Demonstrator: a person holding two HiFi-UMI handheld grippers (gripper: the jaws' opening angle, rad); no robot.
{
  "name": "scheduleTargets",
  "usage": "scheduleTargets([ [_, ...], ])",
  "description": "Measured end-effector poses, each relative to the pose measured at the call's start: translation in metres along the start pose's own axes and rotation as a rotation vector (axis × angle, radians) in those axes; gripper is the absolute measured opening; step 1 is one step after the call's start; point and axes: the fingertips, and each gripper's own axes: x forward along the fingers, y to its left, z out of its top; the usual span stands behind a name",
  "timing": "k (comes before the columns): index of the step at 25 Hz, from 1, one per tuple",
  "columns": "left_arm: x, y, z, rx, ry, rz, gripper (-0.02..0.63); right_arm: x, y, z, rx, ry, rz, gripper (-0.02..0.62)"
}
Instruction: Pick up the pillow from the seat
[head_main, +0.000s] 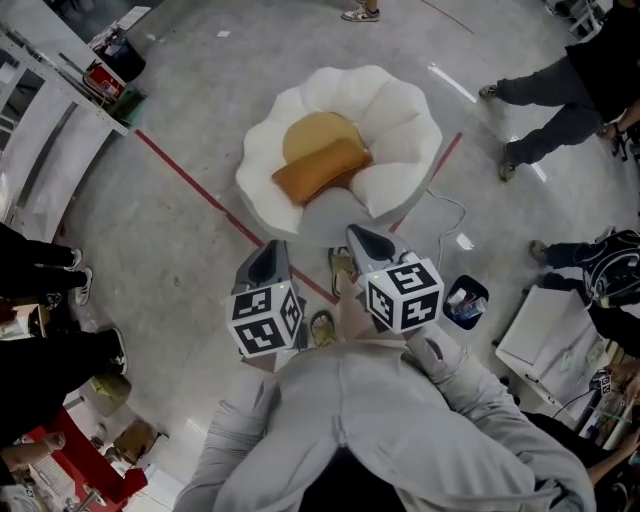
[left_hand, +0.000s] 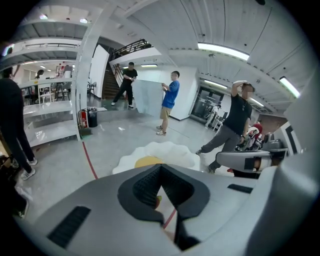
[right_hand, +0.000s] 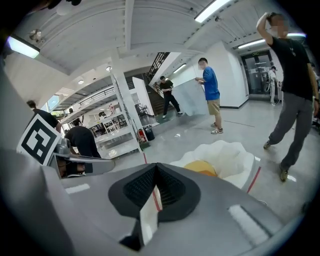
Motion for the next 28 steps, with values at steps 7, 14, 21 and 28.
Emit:
scheduleTargets([
  [7, 0.04, -0.005, 0.032, -0.014, 0.004, 0.008, 0.003, 0.031, -0.031, 0.029, -0.017, 0.023, 0.011, -0.002],
  [14, 0.078, -0.01, 0.052, -0.013, 0.036, 0.026, 0.003, 0.059, -0.063, 0.051, -0.005, 0.051, 0.025, -0.002],
  [21, 0.116, -0.02, 0.074, -0.003, 0.063, 0.034, 0.002, 0.084, -0.096, 0.071, 0.018, 0.075, 0.039, -0.002],
  [28, 0.152, -0.024, 0.087, -0.005, 0.089, 0.044, 0.002, 0.109, -0.124, 0.08, 0.043, 0.107, 0.053, -0.002],
])
